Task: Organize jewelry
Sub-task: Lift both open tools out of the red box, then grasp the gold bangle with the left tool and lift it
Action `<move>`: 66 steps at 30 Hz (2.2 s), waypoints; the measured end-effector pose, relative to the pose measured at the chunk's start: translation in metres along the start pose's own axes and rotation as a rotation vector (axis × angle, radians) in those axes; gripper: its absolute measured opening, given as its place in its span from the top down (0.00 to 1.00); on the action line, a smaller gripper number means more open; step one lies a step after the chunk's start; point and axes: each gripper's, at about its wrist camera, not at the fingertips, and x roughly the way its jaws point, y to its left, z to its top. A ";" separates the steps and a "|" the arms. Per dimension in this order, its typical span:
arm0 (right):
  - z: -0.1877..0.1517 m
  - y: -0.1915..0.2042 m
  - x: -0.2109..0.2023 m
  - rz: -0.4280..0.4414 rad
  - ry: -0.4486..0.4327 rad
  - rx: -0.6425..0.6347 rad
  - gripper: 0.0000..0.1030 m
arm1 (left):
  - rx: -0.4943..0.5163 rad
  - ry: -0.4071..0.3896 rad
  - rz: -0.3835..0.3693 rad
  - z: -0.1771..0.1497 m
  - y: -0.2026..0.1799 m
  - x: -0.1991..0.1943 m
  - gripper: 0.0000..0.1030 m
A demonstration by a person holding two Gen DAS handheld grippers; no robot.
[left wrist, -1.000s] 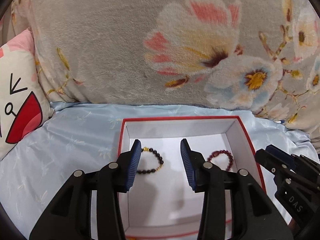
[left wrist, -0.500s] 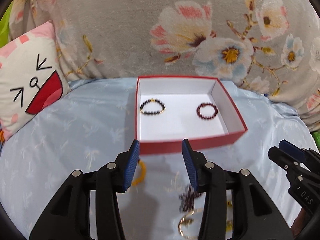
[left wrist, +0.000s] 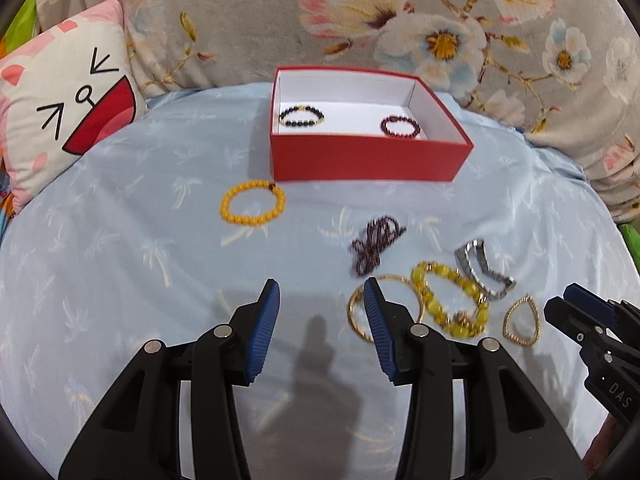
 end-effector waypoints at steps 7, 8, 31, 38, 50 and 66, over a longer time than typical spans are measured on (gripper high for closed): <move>-0.014 -0.003 0.001 0.002 0.025 0.016 0.64 | -0.007 0.040 -0.046 -0.010 -0.010 0.009 0.59; -0.014 -0.003 0.000 0.000 0.024 0.015 0.64 | -0.007 0.047 -0.056 -0.011 -0.011 0.011 0.59; -0.013 -0.006 0.006 0.011 0.034 0.036 0.64 | 0.083 0.078 -0.042 -0.018 -0.045 0.042 0.26; -0.013 -0.006 0.009 0.014 0.038 0.039 0.64 | 0.103 0.079 0.006 -0.013 -0.051 0.049 0.36; -0.013 -0.008 0.012 0.012 0.040 0.046 0.64 | 0.117 0.067 -0.010 -0.013 -0.051 0.043 0.45; -0.015 -0.011 0.011 0.035 0.044 0.052 0.64 | 0.012 -0.027 -0.052 0.009 -0.017 -0.015 0.45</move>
